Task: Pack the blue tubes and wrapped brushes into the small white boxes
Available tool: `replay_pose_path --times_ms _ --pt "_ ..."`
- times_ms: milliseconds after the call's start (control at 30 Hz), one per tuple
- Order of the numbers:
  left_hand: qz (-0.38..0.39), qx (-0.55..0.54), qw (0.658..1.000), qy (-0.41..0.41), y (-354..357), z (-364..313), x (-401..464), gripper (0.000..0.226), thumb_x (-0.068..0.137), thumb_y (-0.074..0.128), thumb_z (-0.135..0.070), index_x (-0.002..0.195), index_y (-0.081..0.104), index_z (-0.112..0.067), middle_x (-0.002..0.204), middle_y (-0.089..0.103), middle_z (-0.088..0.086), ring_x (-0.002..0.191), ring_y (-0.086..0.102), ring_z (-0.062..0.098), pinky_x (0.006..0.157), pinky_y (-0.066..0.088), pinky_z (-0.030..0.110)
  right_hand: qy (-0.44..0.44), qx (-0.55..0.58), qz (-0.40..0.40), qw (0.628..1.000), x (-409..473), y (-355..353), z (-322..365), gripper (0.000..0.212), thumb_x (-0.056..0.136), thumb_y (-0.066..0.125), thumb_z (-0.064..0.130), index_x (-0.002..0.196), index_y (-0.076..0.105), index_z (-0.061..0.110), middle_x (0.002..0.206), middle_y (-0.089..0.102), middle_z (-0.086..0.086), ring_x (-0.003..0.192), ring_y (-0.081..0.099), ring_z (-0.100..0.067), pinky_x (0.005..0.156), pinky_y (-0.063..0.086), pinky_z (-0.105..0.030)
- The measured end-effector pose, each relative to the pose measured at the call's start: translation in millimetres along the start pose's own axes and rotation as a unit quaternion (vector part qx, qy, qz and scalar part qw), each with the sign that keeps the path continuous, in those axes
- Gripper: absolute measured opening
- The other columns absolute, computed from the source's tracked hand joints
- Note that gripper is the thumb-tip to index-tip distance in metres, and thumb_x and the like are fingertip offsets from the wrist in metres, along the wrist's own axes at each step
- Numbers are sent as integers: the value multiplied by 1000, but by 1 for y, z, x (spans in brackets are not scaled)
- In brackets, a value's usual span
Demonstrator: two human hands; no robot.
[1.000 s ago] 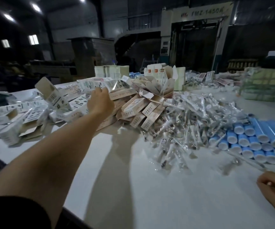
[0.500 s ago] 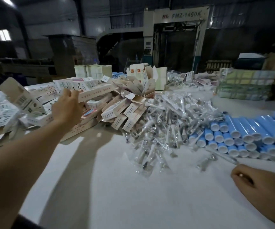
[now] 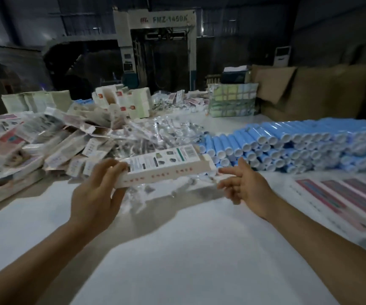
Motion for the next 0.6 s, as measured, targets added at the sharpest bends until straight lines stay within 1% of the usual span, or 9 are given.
replay_pose_path --times_ms 67,133,167,233,333,433,500,567,600 --pt "35 -4 998 54 13 -24 3 40 88 46 -30 115 58 -2 114 59 22 75 64 39 42 50 35 7 36 -6 999 -2 -5 2 48 99 36 47 98 70 12 75 71 -12 47 50 -16 46 31 -23" --pt "67 1 993 100 21 -36 3 42 95 39 -37 114 56 -4 112 62 21 69 65 36 43 50 34 -3 44 -22 999 -3 -6 3 25 96 48 25 96 69 11 75 72 -10 52 59 -15 43 41 -22" --pt "85 3 990 109 23 -38 3 44 95 38 -38 114 57 -4 112 63 20 67 65 35 44 50 33 -8 42 -33 999 -3 -6 3 17 95 51 16 93 67 12 73 73 -8 57 63 -15 43 46 -22" --pt "121 3 987 110 24 -37 1 48 93 40 -42 114 61 -5 113 62 18 69 65 34 47 51 33 -14 22 -44 999 -3 -6 2 18 94 51 8 85 65 14 68 73 -4 63 64 -14 45 49 -23" --pt "155 9 982 110 20 -38 -1 66 91 31 -62 115 63 -9 115 61 12 84 63 31 58 52 36 -21 1 -40 999 -2 -6 0 22 93 52 6 80 66 16 67 72 -1 64 64 -13 48 51 -23" --pt "192 71 974 94 19 -57 15 80 86 23 -74 123 59 -12 122 59 13 101 60 35 77 52 47 -35 -19 -29 999 0 -7 -2 19 92 54 8 83 67 17 70 73 -1 63 65 -10 48 51 -23" --pt "248 123 958 78 22 -80 34 92 80 19 -81 134 51 -13 133 55 13 120 51 38 96 41 56 -42 -32 -23 998 1 -6 -3 18 92 55 9 84 67 18 71 74 1 62 66 -9 48 51 -23" --pt "288 150 944 60 30 -99 48 105 71 5 -88 148 28 -20 149 37 6 139 29 31 111 17 56 -45 -32 -21 998 0 -6 -4 20 92 53 8 84 68 19 72 74 1 64 66 -10 49 50 -25" --pt "303 157 939 52 37 -106 51 108 67 -2 -88 150 16 -21 153 30 2 142 20 27 113 7 53 -46 -31 -20 998 0 -6 -4 21 92 53 7 83 68 19 73 74 0 64 65 -11 50 50 -25"
Point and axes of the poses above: each hand's wrist, its own x-axis towards the middle knuckle, its own y-axis out of the palm, z = x × y, the point moved 1 cm from there along x, towards the middle knuckle
